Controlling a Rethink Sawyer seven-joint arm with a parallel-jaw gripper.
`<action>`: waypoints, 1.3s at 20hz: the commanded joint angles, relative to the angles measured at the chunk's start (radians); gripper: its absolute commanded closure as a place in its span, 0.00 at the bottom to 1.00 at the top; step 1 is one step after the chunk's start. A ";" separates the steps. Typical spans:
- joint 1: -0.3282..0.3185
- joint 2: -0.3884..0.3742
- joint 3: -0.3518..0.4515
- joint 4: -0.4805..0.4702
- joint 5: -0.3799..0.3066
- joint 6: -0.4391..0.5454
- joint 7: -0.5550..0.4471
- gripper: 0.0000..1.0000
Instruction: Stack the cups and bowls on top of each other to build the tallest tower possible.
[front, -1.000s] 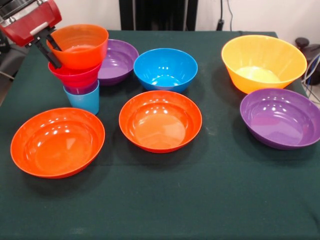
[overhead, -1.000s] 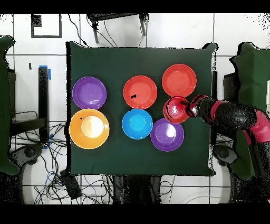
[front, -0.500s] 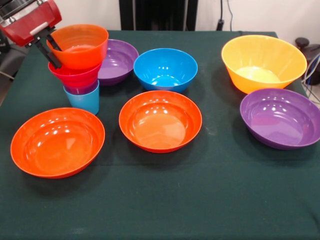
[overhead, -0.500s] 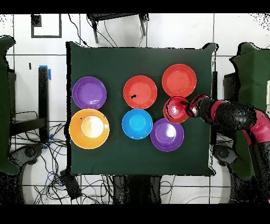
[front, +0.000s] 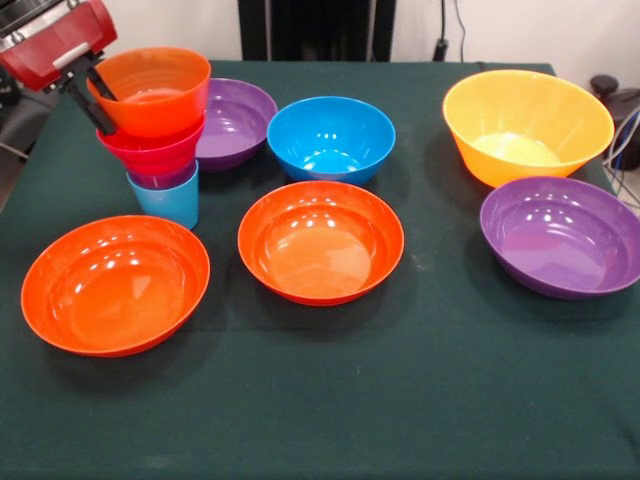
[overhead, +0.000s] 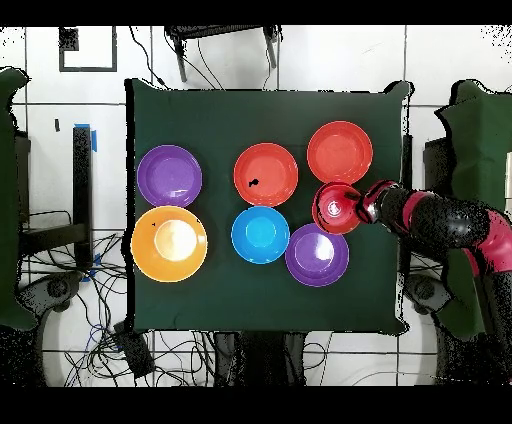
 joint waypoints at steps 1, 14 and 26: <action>0.042 -0.013 -0.043 -0.025 -0.039 0.015 -0.227 1.00; 0.013 -0.024 -0.044 0.034 -0.048 -0.034 -0.182 1.00; 0.010 -0.007 -0.044 0.017 -0.043 -0.023 -0.209 1.00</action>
